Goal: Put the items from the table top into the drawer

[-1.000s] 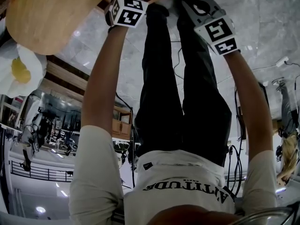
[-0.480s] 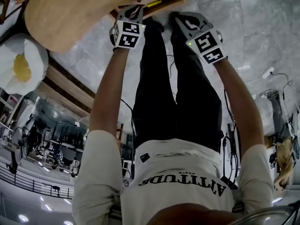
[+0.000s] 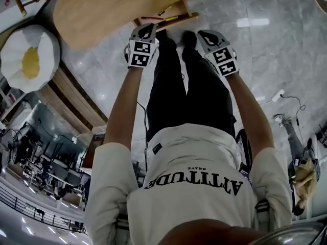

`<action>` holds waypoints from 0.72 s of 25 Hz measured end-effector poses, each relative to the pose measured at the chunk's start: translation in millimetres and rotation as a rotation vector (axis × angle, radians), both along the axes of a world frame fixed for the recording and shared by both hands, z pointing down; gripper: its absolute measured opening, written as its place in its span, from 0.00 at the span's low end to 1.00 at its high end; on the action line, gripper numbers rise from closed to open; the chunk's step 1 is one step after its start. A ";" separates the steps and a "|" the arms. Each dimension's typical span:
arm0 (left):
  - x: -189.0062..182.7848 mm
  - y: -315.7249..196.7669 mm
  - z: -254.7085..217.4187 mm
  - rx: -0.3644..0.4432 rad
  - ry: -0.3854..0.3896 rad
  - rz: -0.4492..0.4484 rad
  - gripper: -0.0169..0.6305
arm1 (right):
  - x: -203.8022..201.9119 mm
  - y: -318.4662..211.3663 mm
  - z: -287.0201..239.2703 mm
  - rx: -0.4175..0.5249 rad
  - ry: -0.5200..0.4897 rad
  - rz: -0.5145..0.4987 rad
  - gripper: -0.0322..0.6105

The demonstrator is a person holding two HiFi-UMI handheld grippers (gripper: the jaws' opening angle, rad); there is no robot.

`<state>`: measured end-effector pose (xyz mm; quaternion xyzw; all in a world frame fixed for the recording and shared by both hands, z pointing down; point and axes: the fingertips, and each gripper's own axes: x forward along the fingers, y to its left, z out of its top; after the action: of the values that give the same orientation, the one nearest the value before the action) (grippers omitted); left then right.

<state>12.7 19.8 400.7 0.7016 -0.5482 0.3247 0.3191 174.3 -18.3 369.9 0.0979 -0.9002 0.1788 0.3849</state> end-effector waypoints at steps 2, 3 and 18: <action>-0.1 14.4 -22.0 0.004 -0.011 -0.013 0.06 | 9.2 7.2 -12.5 0.000 0.005 -0.002 0.08; -0.7 22.1 -32.1 0.004 -0.012 -0.024 0.06 | 13.1 10.2 -19.1 0.001 0.006 -0.007 0.08; 3.0 106.7 -194.5 0.169 -0.016 -0.226 0.06 | 28.4 18.1 -140.1 0.106 -0.043 -0.083 0.08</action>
<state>15.7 126.5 206.2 0.6571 -0.6518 0.2446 0.2891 202.7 -0.1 229.8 0.0768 -0.9197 0.1169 0.3670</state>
